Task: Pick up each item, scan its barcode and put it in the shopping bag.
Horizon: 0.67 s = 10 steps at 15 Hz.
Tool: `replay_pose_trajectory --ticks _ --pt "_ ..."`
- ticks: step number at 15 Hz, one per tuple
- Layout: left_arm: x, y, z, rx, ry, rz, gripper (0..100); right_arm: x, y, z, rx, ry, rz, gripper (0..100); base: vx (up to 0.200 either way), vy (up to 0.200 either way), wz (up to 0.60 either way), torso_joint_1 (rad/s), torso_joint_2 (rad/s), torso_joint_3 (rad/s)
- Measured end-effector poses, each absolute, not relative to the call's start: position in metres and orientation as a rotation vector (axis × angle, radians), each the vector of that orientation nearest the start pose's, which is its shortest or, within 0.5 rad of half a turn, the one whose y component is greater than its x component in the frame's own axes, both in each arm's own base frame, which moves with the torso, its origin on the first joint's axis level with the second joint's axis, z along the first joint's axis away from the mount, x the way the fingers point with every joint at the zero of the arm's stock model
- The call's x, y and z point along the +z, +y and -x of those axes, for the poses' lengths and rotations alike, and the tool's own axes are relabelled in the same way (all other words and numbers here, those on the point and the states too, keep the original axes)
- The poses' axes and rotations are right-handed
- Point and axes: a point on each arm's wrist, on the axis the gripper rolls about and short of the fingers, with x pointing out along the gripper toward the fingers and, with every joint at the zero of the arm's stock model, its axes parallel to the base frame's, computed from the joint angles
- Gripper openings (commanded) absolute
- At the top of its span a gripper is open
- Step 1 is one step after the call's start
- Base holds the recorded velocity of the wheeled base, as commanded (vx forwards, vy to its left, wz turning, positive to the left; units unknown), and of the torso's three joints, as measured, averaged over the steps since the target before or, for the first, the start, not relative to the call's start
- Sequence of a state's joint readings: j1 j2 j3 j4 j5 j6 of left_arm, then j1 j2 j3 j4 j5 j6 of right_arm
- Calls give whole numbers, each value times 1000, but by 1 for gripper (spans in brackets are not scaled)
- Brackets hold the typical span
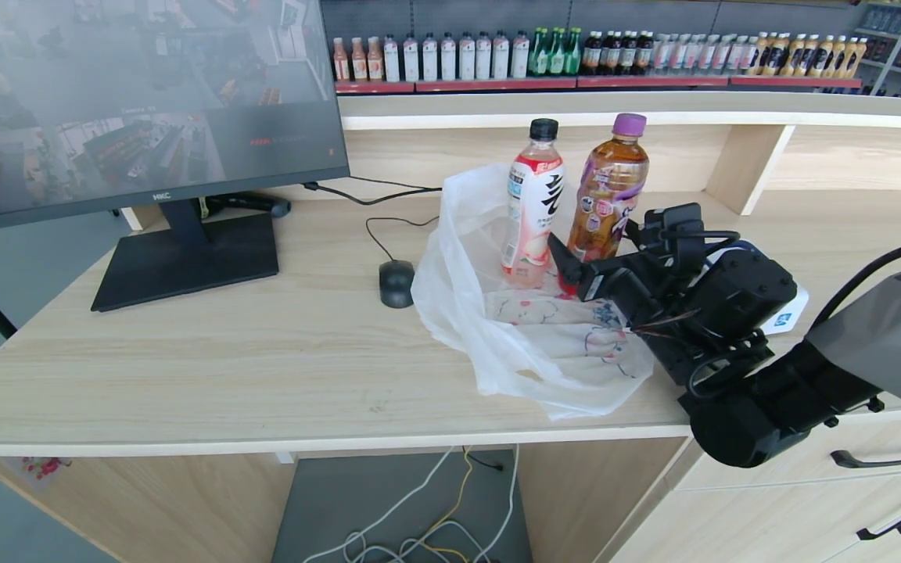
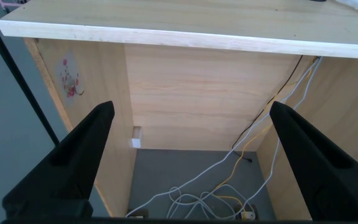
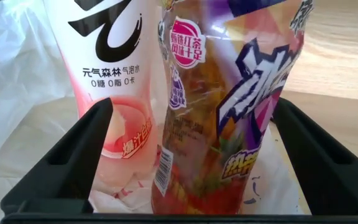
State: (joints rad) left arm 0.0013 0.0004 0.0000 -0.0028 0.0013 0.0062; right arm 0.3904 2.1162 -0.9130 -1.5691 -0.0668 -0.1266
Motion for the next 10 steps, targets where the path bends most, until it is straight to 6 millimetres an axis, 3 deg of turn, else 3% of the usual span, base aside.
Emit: replay_pose_trajectory --ticks 6,10 --pt "76 0 23 3 -2 -6 100 168 140 -345 296 -389 33 100 0 0 0 0 0 0" --pt "76 0 23 3 -2 -6 100 177 130 -326 294 -382 17 100 0 0 0 0 0 0"
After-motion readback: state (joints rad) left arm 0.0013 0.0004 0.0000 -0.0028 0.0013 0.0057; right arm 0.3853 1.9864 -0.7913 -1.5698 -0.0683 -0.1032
